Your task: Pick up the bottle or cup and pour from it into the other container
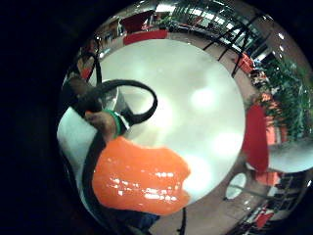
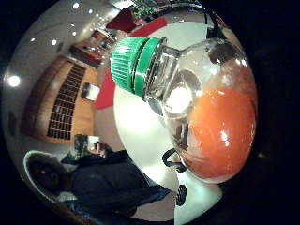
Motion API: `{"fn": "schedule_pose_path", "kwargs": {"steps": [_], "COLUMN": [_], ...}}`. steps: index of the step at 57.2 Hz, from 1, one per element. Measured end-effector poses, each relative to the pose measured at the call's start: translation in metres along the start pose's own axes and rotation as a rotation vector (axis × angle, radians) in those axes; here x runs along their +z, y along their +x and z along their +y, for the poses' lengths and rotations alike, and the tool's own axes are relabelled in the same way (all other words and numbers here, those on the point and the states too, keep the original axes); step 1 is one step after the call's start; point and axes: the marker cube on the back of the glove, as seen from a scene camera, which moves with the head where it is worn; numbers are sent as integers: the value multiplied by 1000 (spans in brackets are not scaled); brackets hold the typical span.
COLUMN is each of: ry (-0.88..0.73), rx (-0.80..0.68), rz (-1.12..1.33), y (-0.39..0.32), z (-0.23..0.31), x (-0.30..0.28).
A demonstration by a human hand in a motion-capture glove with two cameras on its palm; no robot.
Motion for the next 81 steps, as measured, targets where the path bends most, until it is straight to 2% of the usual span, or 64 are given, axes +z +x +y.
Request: {"fn": "schedule_pose_path", "kwargs": {"steps": [18,26,47,57,71,81], "ry": [-213,-264,-259,-197,-13,159], "rx": [-66,-98,-95,-48,48,131], "rz": [518,554,546,387,-154,-544], "y": [-23,-32,-31,-20,3,32], "z": [-26,-29,-28,-15,25,46], "x": [20,31,29,7,-22,-18]}}
